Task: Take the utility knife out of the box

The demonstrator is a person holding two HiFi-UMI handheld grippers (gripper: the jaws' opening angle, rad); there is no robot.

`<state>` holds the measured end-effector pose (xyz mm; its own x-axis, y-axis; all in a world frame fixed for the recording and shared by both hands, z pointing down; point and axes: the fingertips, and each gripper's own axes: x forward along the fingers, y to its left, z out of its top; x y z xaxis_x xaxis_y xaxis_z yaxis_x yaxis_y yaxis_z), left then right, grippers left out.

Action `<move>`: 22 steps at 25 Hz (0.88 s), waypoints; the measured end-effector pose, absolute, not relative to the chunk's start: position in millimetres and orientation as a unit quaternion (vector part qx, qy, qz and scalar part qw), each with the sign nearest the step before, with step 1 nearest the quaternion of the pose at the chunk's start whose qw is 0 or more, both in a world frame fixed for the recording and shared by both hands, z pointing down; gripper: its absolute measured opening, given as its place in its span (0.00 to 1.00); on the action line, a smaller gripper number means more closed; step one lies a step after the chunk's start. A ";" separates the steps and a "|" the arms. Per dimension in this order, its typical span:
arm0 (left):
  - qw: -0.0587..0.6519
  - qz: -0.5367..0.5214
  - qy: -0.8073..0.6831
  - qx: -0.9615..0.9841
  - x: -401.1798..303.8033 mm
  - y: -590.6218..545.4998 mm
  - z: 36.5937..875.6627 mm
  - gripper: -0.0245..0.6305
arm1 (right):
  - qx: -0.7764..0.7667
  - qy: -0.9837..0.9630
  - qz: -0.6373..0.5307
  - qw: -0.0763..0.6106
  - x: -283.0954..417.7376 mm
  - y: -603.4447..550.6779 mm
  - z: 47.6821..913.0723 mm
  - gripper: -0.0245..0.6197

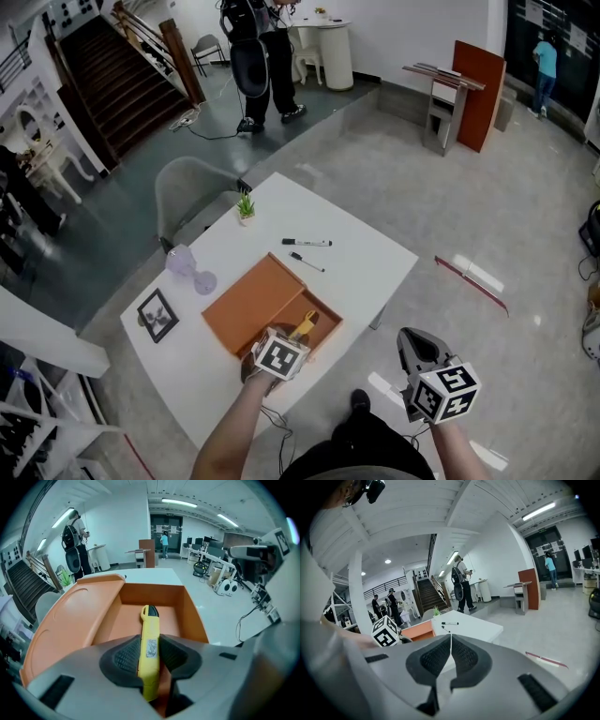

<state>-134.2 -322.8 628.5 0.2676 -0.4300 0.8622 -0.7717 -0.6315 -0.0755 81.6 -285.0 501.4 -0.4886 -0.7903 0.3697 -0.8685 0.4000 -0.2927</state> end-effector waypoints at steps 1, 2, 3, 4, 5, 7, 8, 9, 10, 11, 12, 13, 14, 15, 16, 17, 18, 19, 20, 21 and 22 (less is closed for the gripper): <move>0.182 0.468 -0.388 0.773 -135.0 -323.0 629.3 0.22 | 0.497 -0.833 0.228 0.086 80.0 -284.4 501.9 0.04; 0.181 0.471 -0.387 0.771 -135.8 -323.4 630.1 0.22 | 0.495 -0.834 0.228 0.086 78.4 -283.9 502.1 0.04; 0.182 0.475 -0.386 0.770 -136.3 -323.3 630.7 0.22 | 0.493 -0.835 0.227 0.086 76.9 -283.3 501.7 0.04; 0.185 0.477 -0.385 0.768 -136.2 -322.4 630.5 0.22 | 0.492 -0.836 0.227 0.086 75.8 -282.6 501.0 0.04; 0.188 0.477 -0.385 0.768 -135.8 -321.2 629.6 0.22 | 0.490 -0.838 0.226 0.086 75.2 -281.7 500.2 0.04; 0.192 0.471 -0.389 0.768 -135.7 -319.3 625.5 0.22 | 0.488 -0.839 0.225 0.086 74.8 -280.1 499.1 0.04; 0.190 0.469 -0.393 0.768 -136.3 -318.8 622.8 0.22 | 0.487 -0.839 0.225 0.086 74.9 -279.5 498.8 0.04; 0.187 0.466 -0.397 0.768 -136.9 -318.3 620.3 0.22 | 0.487 -0.840 0.225 0.085 75.1 -279.0 498.6 0.04; 0.184 0.465 -0.400 0.768 -137.2 -317.6 618.5 0.22 | 0.486 -0.840 0.224 0.085 75.3 -278.6 498.3 0.04; 0.182 0.463 -0.401 0.769 -137.3 -316.9 616.9 0.22 | 0.486 -0.841 0.224 0.085 75.6 -278.2 497.9 0.04; 0.180 0.460 -0.403 0.770 -136.9 -316.3 614.4 0.22 | 0.485 -0.841 0.224 0.085 75.6 -277.7 497.4 0.04; 0.179 0.455 -0.406 0.773 -135.9 -315.8 610.5 0.22 | 0.483 -0.842 0.224 0.085 75.1 -277.2 496.8 0.04; 0.178 0.449 -0.408 0.775 -134.7 -315.4 605.9 0.22 | 0.482 -0.843 0.224 0.085 74.1 -276.9 496.0 0.04; 0.176 0.443 -0.411 0.777 -134.0 -315.2 601.2 0.22 | 0.480 -0.844 0.224 0.084 72.4 -276.8 495.3 0.04; 0.173 0.438 -0.416 0.778 -133.8 -315.2 596.8 0.22 | 0.479 -0.845 0.223 0.083 70.3 -276.9 494.6 0.04; 0.169 0.433 -0.420 0.779 -133.9 -315.3 592.5 0.22 | 0.477 -0.847 0.222 0.082 68.0 -277.3 493.9 0.04; 0.165 0.428 -0.424 0.780 -134.0 -315.2 588.2 0.22 | 0.475 -0.848 0.221 0.081 65.7 -277.7 493.0 0.04; 0.162 0.424 -0.428 0.781 -134.2 -314.9 584.2 0.22 | 0.473 -0.849 0.220 0.080 63.6 -278.0 491.8 0.04; 0.160 0.419 -0.433 0.782 -134.4 -314.5 580.3 0.22 | 0.472 -0.850 0.219 0.080 61.6 -278.3 490.7 0.04; 0.158 0.412 -0.437 0.784 -134.4 -314.3 576.5 0.22 | 0.471 -0.851 0.218 0.079 59.7 -278.5 489.6 0.04; 0.156 0.404 -0.441 0.786 -134.4 -314.1 572.7 0.22 | 0.469 -0.853 0.217 0.079 57.9 -278.6 488.7 0.04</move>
